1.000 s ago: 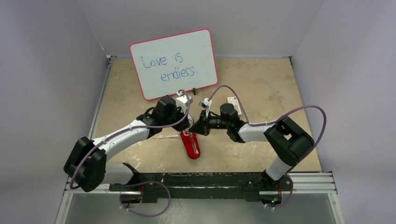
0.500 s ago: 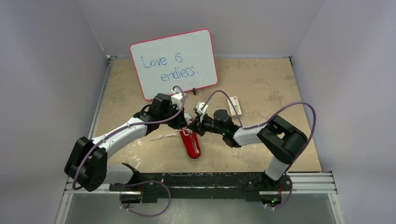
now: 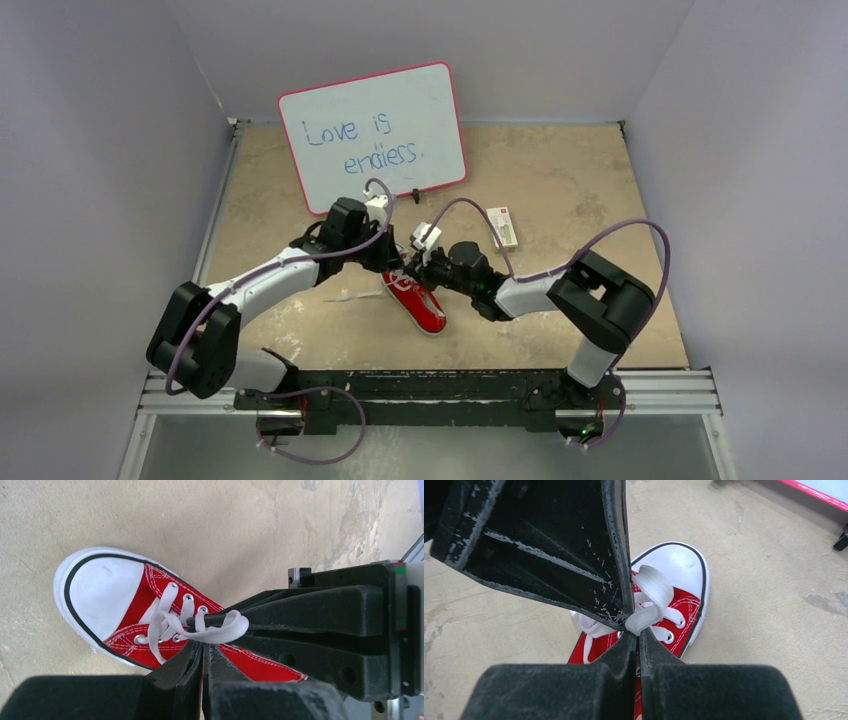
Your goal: Tie the shoes
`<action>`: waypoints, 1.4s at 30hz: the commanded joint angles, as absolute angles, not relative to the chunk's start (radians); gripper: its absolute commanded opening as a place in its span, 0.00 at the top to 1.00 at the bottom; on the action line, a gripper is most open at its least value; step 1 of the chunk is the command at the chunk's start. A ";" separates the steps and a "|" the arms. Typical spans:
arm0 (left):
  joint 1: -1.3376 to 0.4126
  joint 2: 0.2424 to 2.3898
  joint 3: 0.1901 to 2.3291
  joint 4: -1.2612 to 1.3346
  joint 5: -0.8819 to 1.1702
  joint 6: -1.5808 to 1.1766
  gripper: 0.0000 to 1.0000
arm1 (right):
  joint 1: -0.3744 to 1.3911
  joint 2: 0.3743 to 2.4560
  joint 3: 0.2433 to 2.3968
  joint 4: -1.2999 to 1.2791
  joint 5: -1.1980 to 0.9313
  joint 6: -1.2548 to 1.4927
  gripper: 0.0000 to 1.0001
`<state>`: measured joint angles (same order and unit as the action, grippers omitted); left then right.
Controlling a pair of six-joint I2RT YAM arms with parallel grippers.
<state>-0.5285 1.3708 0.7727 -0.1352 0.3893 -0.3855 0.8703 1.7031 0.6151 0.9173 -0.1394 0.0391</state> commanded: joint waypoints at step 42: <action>-0.474 1.363 0.635 0.143 0.485 -0.510 0.97 | 0.856 1.727 0.621 1.041 -0.198 0.201 0.93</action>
<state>-0.4713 1.3598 0.6064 0.1654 0.4679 -0.5648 0.8616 1.7794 0.6003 1.0359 -0.1860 0.2020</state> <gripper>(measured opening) 0.119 0.016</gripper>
